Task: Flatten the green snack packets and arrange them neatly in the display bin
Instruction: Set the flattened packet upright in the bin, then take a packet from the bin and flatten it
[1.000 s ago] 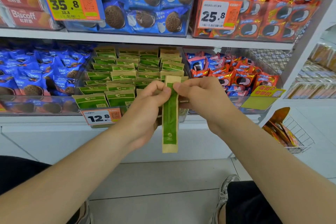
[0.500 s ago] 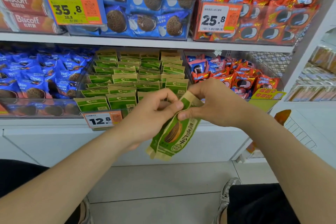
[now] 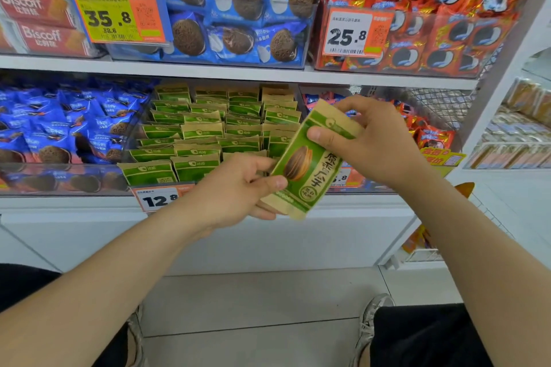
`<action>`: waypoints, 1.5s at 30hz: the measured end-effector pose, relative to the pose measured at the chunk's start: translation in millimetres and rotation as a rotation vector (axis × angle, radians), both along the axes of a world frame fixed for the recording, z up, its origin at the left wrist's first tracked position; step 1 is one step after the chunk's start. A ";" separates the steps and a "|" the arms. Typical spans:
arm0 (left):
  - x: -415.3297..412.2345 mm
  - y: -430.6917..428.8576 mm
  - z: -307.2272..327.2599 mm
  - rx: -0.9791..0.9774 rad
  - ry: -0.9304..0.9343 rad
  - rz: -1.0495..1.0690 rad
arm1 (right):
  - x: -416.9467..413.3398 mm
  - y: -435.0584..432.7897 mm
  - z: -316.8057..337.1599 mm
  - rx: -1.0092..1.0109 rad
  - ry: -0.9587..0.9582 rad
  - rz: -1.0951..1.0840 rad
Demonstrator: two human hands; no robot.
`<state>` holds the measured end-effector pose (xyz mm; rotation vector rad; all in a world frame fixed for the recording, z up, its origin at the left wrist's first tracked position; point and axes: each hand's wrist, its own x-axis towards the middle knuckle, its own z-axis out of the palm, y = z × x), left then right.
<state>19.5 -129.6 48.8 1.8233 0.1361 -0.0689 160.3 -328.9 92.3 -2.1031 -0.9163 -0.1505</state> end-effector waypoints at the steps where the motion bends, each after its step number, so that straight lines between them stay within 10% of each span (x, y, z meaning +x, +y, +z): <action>1: 1.7 1.1 0.2 -0.017 -0.034 0.041 | 0.3 -0.5 1.5 0.032 0.145 0.056; 4: 6.6 3.3 1.6 0.145 -0.191 0.133 | 4.9 -1.3 1.1 0.149 0.366 0.199; 9: 22.4 12.3 2.4 0.806 -0.420 0.358 | 15.4 10.8 0.2 0.430 -0.143 -0.075; 14: 41.7 20.1 -3.2 1.082 -0.259 0.166 | 35.0 28.2 -22.9 0.311 -0.270 -0.099; 27: 60.6 19.3 -16.9 1.086 -0.245 0.321 | 51.3 66.6 -34.0 -0.463 -0.196 0.113; 37: 56.6 18.2 -22.2 1.100 -0.409 0.222 | 54.5 73.4 -37.2 -0.233 -0.170 -0.074; 45: 57.3 20.4 -27.6 1.119 -0.440 0.194 | 57.1 92.5 -33.9 -0.564 -0.206 -0.259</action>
